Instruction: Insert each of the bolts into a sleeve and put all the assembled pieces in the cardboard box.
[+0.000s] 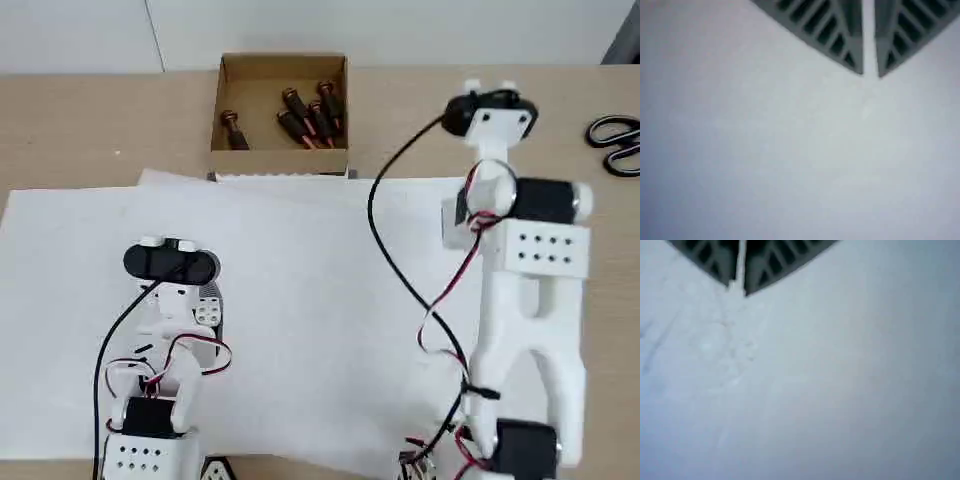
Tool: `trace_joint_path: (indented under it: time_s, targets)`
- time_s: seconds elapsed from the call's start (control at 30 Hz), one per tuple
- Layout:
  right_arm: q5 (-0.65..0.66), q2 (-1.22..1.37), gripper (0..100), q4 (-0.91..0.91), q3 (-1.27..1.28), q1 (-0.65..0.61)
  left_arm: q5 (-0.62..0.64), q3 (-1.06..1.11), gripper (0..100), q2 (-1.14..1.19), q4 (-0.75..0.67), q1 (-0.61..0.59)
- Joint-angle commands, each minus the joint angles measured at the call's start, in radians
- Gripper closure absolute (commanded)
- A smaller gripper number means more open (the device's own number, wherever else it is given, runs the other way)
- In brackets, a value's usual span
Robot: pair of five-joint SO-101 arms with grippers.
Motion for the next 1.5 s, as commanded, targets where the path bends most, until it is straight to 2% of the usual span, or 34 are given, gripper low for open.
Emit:
trace_joint_path:
  time_s: [0.0, 0.3, 0.9, 1.33, 1.47]
  targets:
    - [-0.006, -0.159, 99.5, -0.091, 0.190, 0.010, -0.003, -0.004, 100, -0.012, -0.023, -0.003]
    - [-0.005, -0.490, 99.5, -0.268, 0.643, 0.010, -0.003, -0.004, 100, -0.012, -0.023, -0.003]
    - [-0.009, -1.015, 99.5, -0.685, 1.339, -0.047, -0.003, -0.004, 100, -0.012, -0.023, -0.003]
    - [-0.012, -1.409, 99.5, -0.685, 1.521, -0.042, -0.003, -0.004, 100, -0.012, -0.023, -0.003]
    - [-0.014, -1.483, 99.5, -0.587, 1.517, -0.064, -0.003, -0.004, 100, -0.012, -0.023, -0.003]
